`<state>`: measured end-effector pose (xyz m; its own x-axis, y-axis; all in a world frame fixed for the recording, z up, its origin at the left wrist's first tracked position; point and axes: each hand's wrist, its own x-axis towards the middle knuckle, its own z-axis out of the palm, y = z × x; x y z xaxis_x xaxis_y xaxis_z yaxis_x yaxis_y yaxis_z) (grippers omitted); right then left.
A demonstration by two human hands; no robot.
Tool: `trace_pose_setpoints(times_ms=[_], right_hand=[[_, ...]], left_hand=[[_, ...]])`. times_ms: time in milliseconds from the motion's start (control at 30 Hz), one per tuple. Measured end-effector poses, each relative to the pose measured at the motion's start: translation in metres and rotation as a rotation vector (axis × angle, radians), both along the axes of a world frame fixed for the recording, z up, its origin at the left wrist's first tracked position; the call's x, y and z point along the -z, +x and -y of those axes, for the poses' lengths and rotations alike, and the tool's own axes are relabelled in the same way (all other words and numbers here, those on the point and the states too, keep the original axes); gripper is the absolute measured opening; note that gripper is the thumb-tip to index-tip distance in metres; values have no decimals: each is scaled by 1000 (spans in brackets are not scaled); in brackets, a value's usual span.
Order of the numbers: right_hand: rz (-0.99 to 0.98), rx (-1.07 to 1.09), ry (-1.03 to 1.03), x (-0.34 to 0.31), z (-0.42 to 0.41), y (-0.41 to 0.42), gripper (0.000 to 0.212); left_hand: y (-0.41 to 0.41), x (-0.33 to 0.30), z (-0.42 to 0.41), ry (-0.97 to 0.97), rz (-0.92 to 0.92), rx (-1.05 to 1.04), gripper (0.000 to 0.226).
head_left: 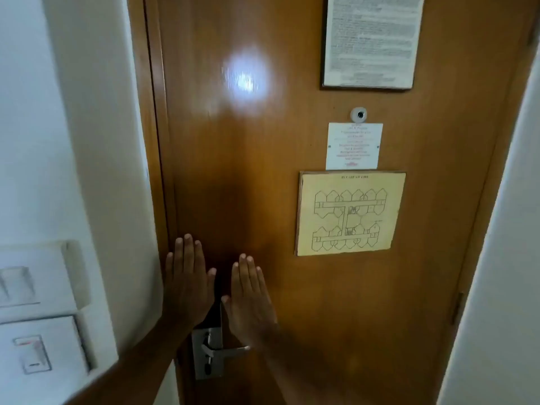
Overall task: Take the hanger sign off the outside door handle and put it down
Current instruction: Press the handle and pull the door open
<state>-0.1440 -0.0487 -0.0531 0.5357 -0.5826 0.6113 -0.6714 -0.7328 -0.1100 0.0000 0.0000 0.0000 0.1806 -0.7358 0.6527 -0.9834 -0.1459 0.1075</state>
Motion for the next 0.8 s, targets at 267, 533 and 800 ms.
trace_pose_setpoints(times_ms=[267,533,800], right_hand=[[-193,-35,382,87,-17,12,46],[-190,73,655,113,-5,37,60],[-184,32,650,118,-8,33,46]], left_hand=[[6,56,4,68,57,-1,56],[8,63,7,46,-46,76,58],[0,62,-7,67,-59,42,54]])
